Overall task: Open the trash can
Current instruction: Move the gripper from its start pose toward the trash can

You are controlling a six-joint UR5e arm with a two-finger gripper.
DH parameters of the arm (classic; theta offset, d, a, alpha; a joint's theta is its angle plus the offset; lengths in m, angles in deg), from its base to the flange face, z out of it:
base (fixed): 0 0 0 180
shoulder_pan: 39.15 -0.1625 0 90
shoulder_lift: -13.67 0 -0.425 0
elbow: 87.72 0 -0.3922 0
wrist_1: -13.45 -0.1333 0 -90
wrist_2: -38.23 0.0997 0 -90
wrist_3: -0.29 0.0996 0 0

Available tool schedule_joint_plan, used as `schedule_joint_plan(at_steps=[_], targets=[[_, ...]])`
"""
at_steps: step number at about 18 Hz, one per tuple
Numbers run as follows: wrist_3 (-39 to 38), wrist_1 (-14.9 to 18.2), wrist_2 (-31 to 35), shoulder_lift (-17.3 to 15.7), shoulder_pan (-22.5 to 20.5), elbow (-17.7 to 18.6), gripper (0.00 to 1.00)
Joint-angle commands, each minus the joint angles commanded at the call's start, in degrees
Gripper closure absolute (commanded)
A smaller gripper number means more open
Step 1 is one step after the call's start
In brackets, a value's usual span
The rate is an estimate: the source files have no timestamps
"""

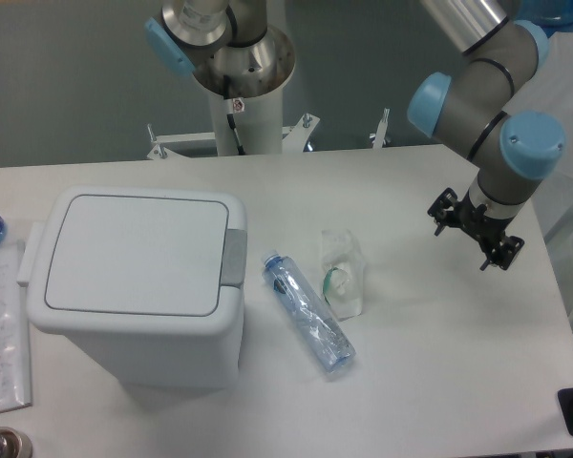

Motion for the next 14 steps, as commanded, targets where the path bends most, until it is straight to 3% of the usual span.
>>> schedule_joint_plan(at_steps=[8,14], targets=[[-1.66,0.00,-0.26,-0.26,1.32,0.35,0.00],[-13.07,0.00,-5.09,-0.79,4.04,-0.87,0.00]])
